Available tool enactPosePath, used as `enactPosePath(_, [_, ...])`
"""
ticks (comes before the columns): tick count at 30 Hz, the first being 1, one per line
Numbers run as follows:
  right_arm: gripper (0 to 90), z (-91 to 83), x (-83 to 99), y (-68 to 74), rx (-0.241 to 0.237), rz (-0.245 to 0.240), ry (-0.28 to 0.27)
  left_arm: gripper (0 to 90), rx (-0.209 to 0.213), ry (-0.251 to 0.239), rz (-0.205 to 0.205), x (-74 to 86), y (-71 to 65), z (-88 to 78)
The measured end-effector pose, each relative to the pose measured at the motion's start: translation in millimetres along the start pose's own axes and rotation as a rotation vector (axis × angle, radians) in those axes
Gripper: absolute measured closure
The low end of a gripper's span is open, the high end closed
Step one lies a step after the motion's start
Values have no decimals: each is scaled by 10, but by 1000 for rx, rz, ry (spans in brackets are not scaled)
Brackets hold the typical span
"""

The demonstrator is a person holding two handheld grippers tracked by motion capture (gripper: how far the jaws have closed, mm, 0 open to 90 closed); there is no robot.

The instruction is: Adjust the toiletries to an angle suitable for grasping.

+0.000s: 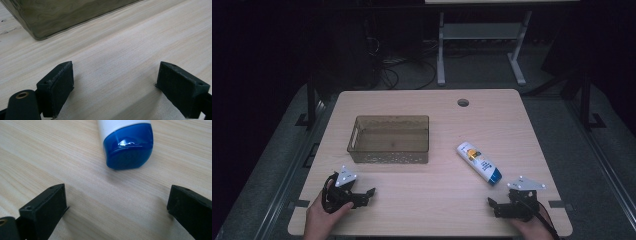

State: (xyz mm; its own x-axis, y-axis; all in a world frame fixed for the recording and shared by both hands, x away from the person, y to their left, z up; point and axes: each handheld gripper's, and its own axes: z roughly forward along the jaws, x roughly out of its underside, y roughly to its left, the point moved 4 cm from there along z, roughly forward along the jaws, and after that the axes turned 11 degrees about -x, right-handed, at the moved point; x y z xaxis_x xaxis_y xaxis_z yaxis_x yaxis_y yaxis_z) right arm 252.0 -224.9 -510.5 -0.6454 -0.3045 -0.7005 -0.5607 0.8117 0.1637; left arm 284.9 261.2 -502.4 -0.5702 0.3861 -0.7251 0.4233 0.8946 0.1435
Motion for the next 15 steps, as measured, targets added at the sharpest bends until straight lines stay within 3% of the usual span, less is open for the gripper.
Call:
enactPosePath(5, [20,1,-3,-12,-7,-8,1,130,0,0,0,0,0,0])
enactPosePath(7, [124,-32,-29,-9,-1,-1,26,129,-1,0,0,0,-1,0])
enactPosePath(10, [153,-75,-47,19,14,-5,58,130,-1,1,2,3,-1,-3])
enactPosePath(15, [287,-186,-103,50,5,5,21,129,1,0,1,2,-3,-2])
